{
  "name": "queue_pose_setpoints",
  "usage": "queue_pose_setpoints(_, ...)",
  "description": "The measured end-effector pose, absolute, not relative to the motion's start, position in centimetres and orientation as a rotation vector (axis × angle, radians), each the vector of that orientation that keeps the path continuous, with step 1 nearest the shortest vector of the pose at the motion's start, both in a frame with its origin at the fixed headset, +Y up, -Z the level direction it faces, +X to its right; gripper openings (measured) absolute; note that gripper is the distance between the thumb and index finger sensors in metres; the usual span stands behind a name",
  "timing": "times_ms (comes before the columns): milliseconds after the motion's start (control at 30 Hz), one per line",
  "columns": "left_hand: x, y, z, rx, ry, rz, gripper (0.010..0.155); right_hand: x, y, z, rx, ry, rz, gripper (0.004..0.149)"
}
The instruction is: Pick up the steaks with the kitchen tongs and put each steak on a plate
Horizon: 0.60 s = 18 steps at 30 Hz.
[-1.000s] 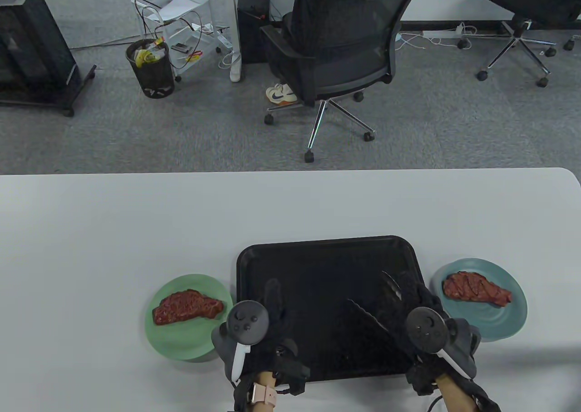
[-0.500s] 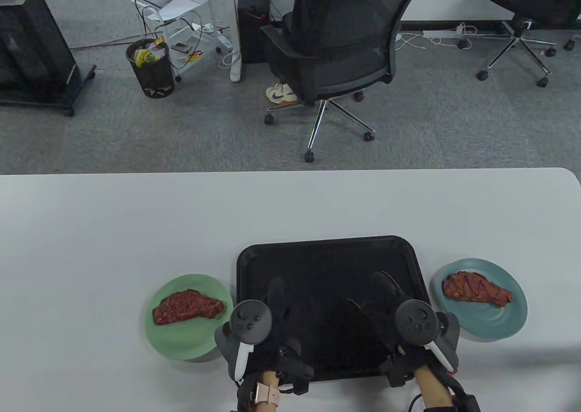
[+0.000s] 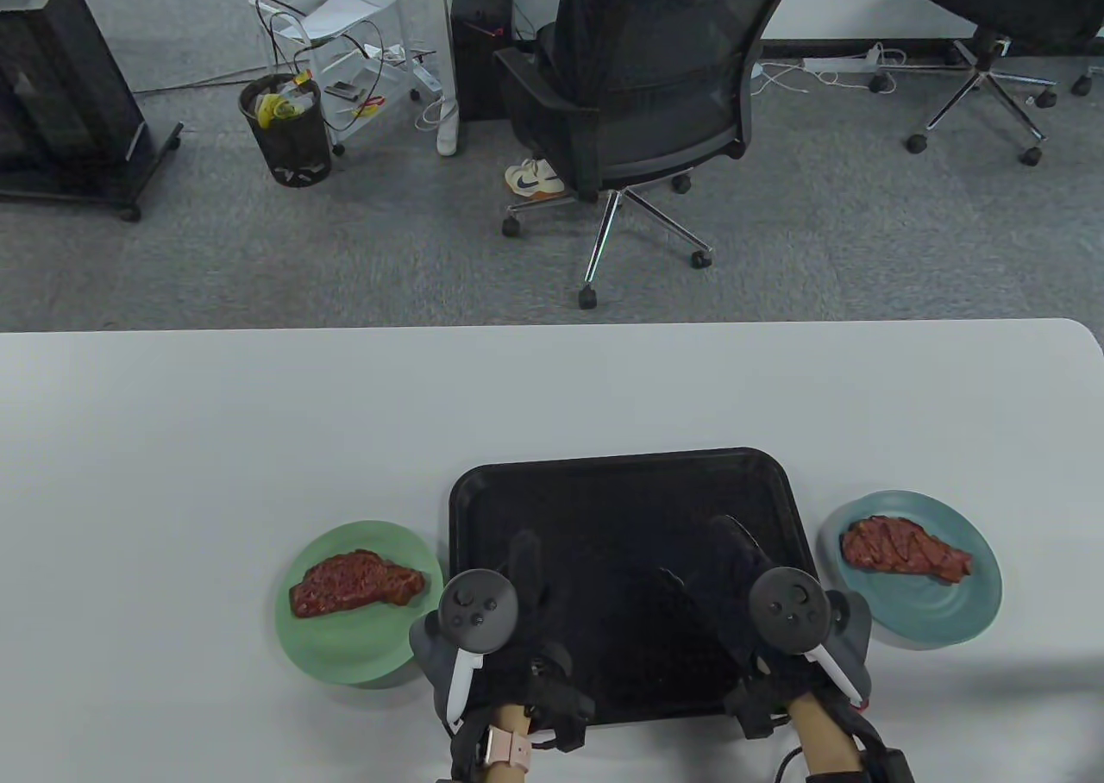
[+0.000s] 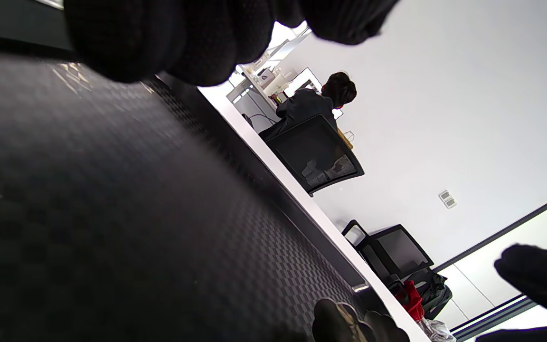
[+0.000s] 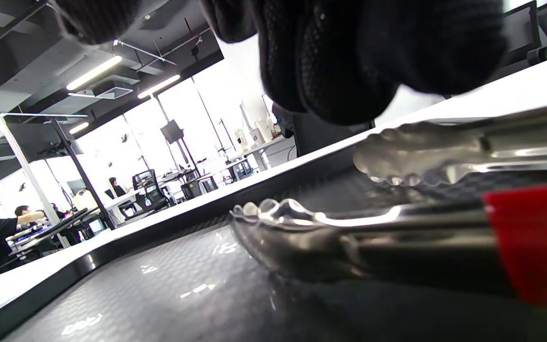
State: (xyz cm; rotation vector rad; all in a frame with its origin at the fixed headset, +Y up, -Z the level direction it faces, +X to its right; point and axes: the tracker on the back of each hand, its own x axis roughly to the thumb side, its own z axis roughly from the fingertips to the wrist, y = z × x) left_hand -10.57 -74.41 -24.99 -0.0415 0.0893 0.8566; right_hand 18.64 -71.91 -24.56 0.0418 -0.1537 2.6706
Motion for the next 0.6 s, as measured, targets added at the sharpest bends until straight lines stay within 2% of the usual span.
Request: queue_pose_setpoints(600,-10.61,-74.49,-25.03,-0.057,0.092,0.852,0.069,18.28,-71.83,-24.48,0.051,-0.124,2.725,0.074)
